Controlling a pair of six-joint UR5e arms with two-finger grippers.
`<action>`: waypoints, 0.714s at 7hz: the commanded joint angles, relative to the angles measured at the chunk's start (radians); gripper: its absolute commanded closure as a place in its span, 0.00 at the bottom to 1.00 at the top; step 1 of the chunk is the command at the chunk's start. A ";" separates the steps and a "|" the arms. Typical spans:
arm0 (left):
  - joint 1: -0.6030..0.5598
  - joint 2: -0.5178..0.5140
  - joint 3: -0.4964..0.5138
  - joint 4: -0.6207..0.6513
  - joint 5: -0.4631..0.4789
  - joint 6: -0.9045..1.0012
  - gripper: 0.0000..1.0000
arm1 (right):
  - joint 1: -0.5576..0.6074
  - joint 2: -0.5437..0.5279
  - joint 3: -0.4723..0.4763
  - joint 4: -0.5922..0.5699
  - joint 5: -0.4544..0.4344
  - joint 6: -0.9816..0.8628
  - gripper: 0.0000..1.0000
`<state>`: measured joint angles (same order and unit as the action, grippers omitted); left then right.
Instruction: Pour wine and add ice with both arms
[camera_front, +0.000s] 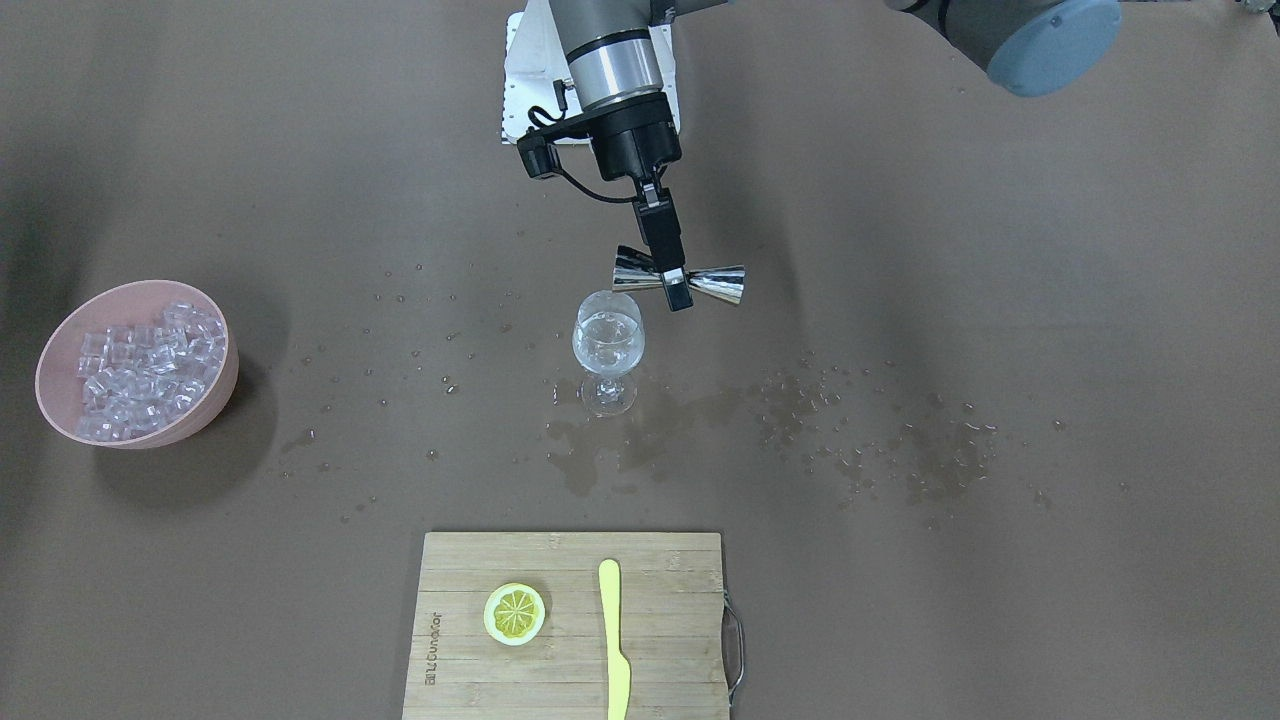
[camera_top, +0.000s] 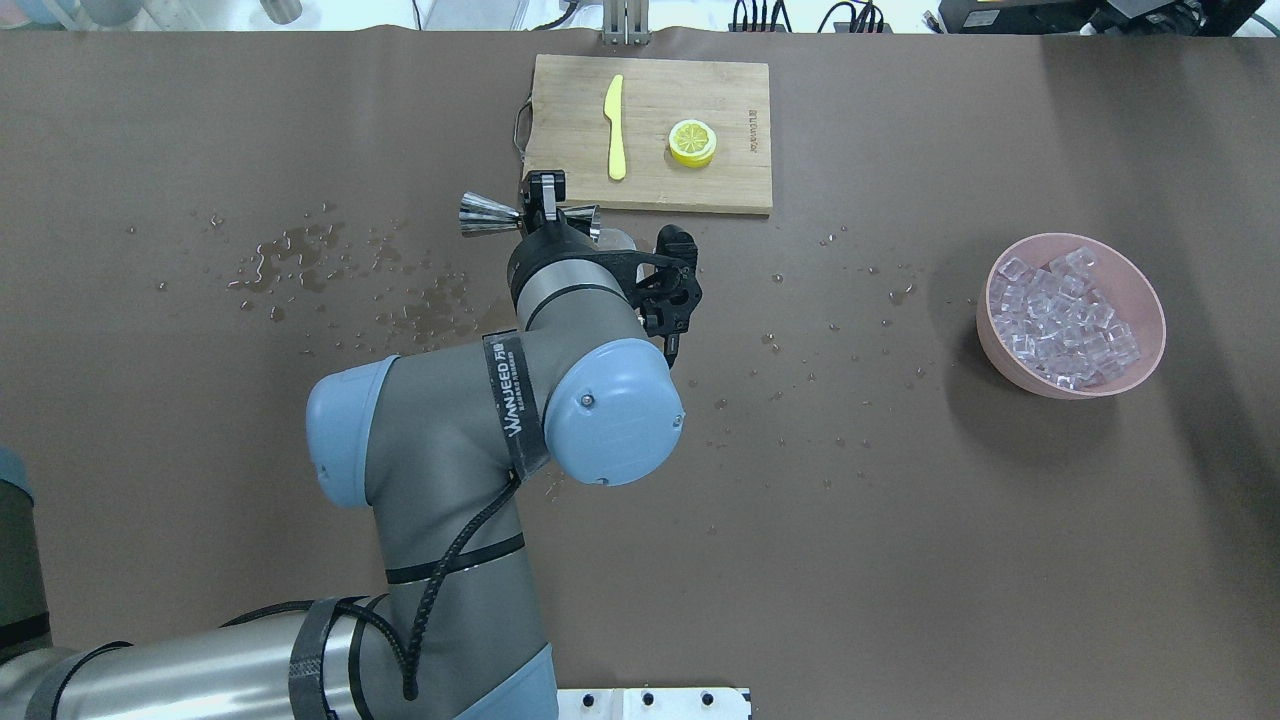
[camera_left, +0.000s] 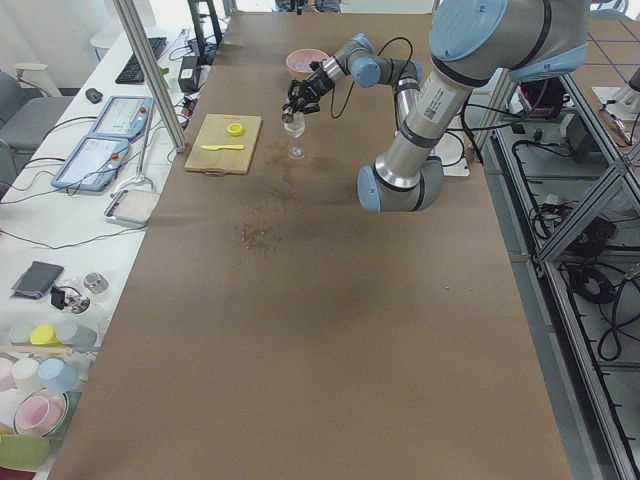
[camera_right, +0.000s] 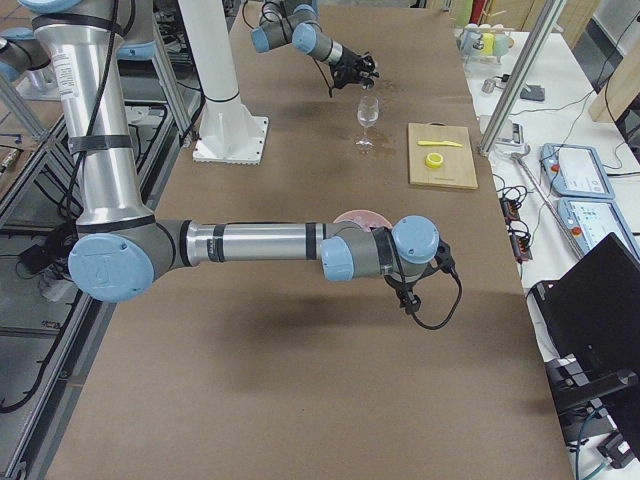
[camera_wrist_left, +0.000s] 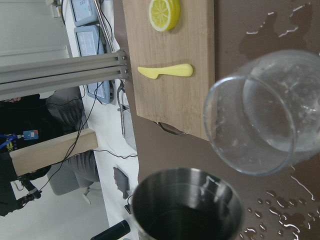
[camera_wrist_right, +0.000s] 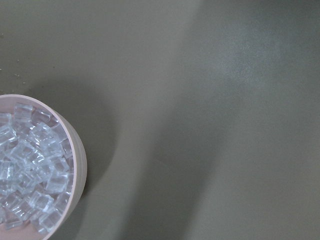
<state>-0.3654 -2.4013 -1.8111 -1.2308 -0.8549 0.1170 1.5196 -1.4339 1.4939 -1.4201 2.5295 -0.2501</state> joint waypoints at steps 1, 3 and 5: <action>-0.016 0.162 -0.104 -0.263 -0.001 -0.277 1.00 | -0.009 0.021 -0.001 0.025 -0.003 0.002 0.00; -0.084 0.321 -0.155 -0.497 -0.098 -0.480 1.00 | -0.015 0.021 -0.001 0.055 -0.008 0.027 0.00; -0.118 0.579 -0.198 -0.754 -0.151 -0.667 1.00 | -0.018 0.021 -0.009 0.072 -0.011 0.034 0.00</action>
<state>-0.4618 -1.9691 -1.9937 -1.8241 -0.9766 -0.4289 1.5045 -1.4131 1.4893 -1.3553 2.5200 -0.2226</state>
